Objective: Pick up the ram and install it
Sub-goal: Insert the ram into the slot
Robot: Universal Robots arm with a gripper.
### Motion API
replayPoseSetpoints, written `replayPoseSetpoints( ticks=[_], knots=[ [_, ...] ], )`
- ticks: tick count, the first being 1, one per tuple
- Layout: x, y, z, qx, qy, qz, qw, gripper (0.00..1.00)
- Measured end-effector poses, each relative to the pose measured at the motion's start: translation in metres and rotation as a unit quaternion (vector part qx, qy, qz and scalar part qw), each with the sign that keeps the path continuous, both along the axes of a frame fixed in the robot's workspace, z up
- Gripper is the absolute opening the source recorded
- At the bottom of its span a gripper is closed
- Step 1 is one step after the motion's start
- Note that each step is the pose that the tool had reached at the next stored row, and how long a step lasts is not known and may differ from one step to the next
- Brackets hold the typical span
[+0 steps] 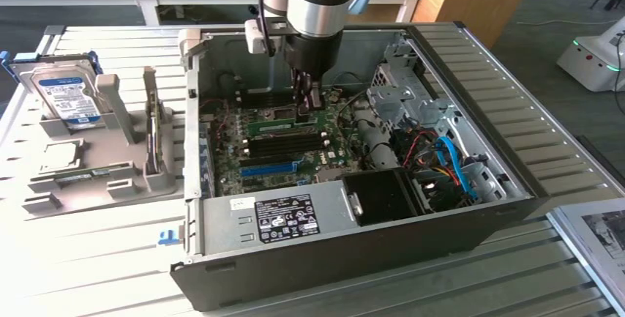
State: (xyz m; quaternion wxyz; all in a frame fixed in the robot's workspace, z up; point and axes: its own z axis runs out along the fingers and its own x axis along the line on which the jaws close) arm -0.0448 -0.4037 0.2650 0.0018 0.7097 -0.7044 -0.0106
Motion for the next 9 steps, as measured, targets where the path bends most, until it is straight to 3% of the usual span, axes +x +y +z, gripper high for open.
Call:
replayPoseSetpoints(
  ticks=[6,9],
  knots=[
    [0.0,0.0,-0.0002,0.0,0.0043,-0.001,1.0,0.12],
    [0.0,0.0,-0.0004,0.0,0.0043,-0.006,1.0,0.12]
  ],
)
